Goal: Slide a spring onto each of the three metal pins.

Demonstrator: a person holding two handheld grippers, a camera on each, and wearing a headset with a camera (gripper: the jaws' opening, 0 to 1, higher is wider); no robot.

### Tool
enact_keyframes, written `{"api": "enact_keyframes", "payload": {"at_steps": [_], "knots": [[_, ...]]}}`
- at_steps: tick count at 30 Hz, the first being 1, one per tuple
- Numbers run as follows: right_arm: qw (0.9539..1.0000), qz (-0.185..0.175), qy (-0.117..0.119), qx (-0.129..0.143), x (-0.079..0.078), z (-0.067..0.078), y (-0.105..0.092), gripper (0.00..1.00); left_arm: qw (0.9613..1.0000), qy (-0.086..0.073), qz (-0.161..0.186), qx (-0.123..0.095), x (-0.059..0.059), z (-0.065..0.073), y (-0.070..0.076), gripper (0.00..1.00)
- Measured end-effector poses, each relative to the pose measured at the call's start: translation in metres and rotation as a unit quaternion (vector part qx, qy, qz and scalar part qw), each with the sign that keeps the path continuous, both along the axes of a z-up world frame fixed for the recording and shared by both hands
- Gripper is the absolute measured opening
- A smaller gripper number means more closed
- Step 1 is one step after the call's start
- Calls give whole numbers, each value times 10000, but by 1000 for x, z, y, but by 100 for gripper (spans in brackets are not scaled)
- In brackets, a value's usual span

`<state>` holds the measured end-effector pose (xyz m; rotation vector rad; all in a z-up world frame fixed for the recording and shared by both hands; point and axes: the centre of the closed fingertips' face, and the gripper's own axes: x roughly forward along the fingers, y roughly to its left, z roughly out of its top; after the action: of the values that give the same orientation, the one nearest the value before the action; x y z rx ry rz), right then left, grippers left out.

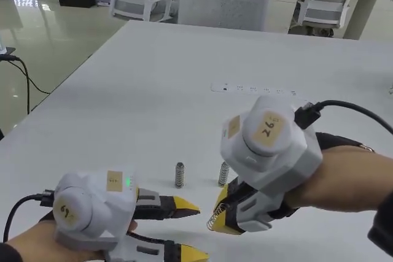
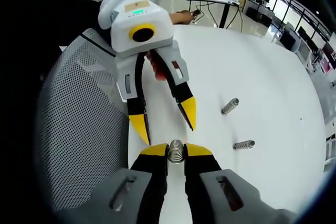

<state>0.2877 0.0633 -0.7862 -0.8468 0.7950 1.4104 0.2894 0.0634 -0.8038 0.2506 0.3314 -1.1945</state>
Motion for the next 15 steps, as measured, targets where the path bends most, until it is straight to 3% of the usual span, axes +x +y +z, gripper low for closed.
{"api": "enact_keyframes", "payload": {"at_steps": [7, 15], "knots": [[10000, -93, -12, -14, 4, 2, -6, 9, 9996, 121, 244, -49, 6, -3, 5, 53], [9998, -198, -44, -20, 8, 4, -13, 9, 9992, 150, 333, -152, 6, -2, 7, 60]]}}
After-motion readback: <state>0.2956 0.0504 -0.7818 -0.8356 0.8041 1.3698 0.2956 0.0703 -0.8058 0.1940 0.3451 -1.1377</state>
